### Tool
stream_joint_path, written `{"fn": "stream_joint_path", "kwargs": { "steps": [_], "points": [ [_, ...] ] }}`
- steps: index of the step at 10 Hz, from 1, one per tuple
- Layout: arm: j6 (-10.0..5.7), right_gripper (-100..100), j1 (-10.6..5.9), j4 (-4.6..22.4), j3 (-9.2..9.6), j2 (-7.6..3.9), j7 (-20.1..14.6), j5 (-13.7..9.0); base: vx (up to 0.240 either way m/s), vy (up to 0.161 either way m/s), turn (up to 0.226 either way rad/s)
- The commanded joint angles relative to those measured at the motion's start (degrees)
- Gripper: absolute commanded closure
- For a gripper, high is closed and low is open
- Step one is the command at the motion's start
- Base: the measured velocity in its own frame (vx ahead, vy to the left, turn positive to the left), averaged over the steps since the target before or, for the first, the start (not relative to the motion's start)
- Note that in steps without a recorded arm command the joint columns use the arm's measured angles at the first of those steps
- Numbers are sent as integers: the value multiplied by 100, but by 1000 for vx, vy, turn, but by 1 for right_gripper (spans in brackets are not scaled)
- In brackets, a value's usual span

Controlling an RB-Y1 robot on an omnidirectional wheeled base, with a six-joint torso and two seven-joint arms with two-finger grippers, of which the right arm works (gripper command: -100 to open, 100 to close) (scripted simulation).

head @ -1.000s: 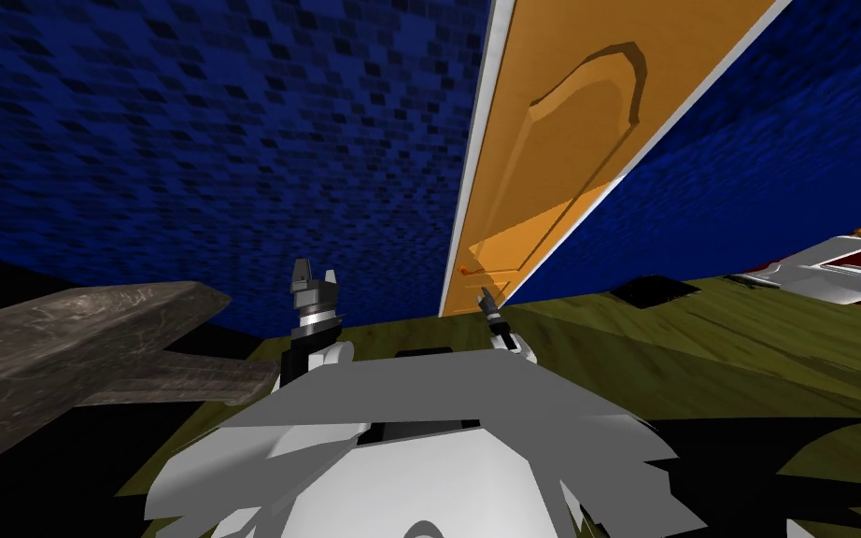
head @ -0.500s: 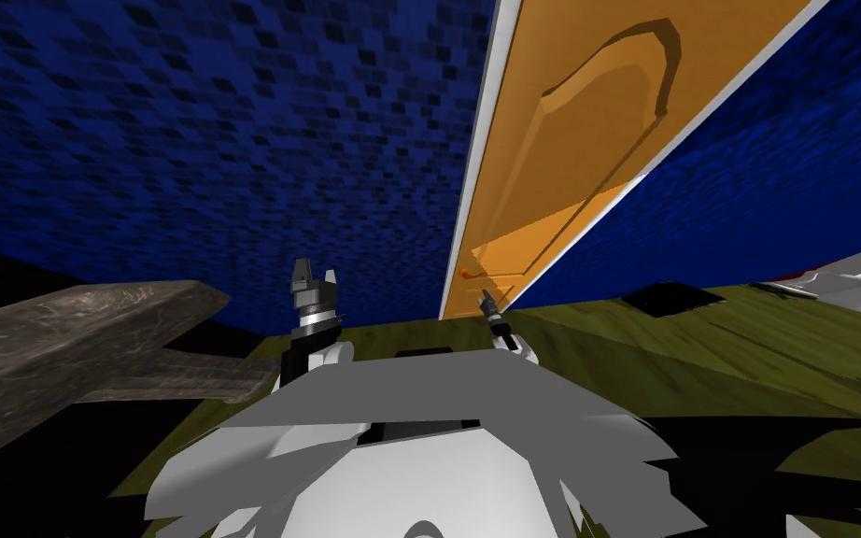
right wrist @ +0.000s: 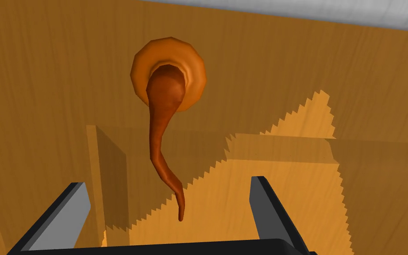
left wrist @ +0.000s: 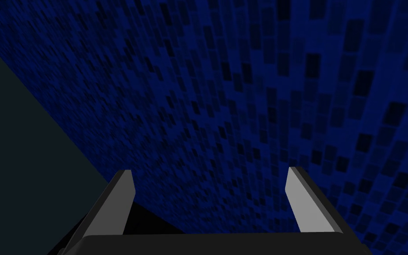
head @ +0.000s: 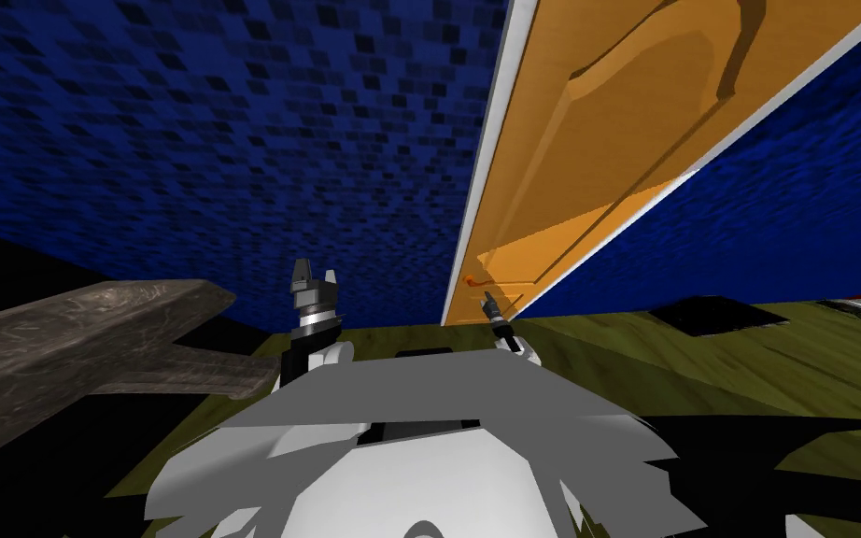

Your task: Pull the door open

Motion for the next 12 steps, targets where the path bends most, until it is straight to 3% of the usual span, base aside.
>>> {"fn": "stream_joint_path", "kwargs": {
  "steps": [1,5,6,7,12],
  "points": [
    [-89,-100,-50,196,-93,-55,15,-73,202,-7,138],
    [-251,-100,-70,542,-337,-187,44,-264,197,7,171],
    [-225,-100,-53,482,-304,-182,25,-240,98,-2,28],
    [-225,100,-53,482,-304,-182,25,-240,-13,0,-22],
    [-225,100,-53,482,-304,-182,25,-240,-18,-1,0]
  ]
}}
